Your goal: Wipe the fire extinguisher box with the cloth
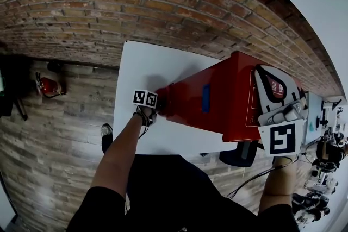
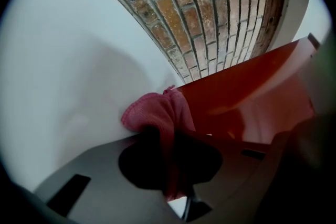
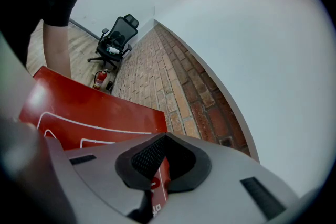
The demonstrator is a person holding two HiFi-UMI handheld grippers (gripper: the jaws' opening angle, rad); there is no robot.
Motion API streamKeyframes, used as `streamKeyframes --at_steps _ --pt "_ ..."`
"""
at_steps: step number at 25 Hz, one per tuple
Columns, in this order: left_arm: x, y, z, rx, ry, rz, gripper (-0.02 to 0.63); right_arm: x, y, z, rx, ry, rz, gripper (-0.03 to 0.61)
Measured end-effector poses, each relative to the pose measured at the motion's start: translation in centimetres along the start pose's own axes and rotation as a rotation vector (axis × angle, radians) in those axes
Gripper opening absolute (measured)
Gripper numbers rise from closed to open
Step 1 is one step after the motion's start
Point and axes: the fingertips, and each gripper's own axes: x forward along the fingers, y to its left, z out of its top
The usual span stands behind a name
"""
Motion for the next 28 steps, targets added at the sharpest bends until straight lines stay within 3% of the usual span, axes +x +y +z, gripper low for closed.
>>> streamKeyframes --at_steps 28 --pt "-0.9 -0.5 -5.0 -0.017 -0.001 -0.019 0.077 -0.2 0.2 0.2 -0.009 0.0 -0.003 0.018"
